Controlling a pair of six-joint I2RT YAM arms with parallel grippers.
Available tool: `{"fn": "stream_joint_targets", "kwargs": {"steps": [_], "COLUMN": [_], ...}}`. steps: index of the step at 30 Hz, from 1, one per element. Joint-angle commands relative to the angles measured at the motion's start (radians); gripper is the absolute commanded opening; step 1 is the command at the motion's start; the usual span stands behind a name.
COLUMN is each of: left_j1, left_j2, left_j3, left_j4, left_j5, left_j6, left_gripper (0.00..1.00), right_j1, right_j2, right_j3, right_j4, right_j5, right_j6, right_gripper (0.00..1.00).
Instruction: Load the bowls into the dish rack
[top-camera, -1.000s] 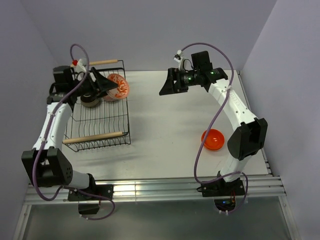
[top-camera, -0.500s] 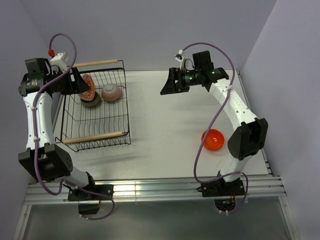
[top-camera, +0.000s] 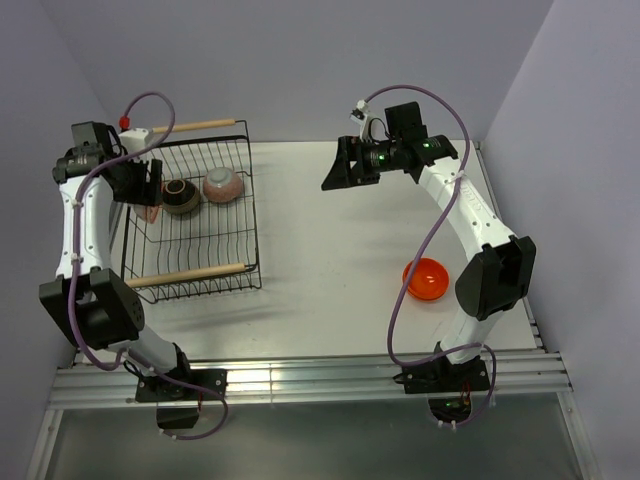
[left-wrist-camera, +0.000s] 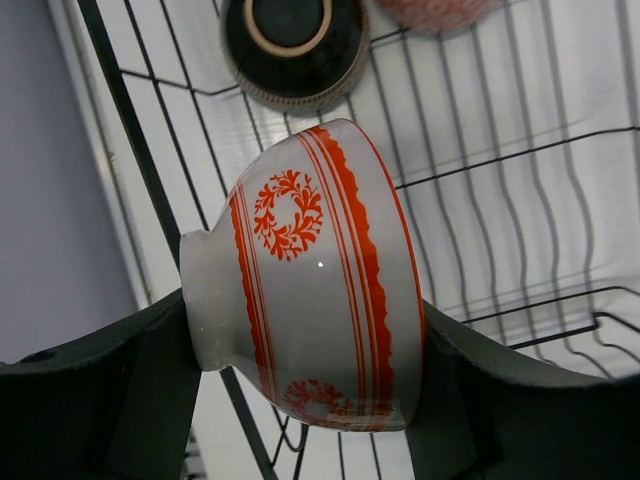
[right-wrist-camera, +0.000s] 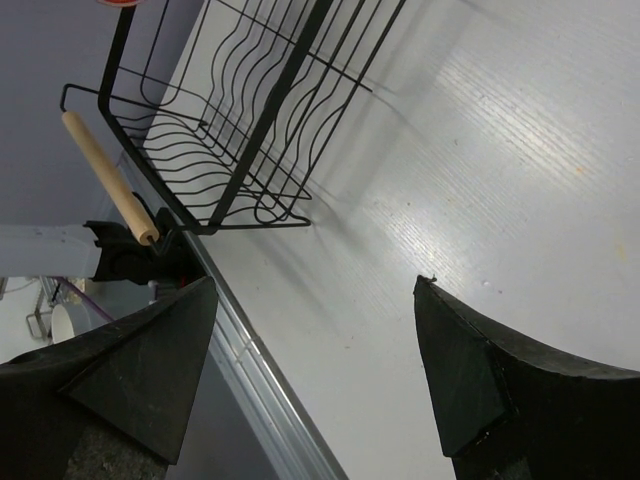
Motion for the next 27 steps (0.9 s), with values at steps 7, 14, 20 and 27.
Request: {"fn": "stream_joint_targets", "kwargs": {"steps": [7,14,20,27], "left_j1": [-0.137,-0.199,-0.236,-0.25], "left_j2": [0.023,0.095,0.165,0.219], "left_j3": [-0.093,-0.099,-0.073,-0.071], "left_j4": [0.129,0.158,0.149,0.147], "left_j5": [-0.331,-0.459,-0.53,-0.611], "left_j6": [0.076,0.066,0.069,0.082], "left_gripper": [0.0,0.0,0.0,0.01], "right_j1": [-0.003,-0.009,-0.017,-0.021], "right_j2": [-0.011,-0.022,-0.025,-0.026], "right_j3": [-0.024,-0.056,-0.067,-0.076], "right_j4": [-0.017,-0.015,-0.02,-0.014], "right_j5": [0.029,0.032,0.036,0.036], "right_j6": [-0.03,-0.035,-0.042,-0.036], "right_gripper": [0.88,0.88,0.89,0.89]}}
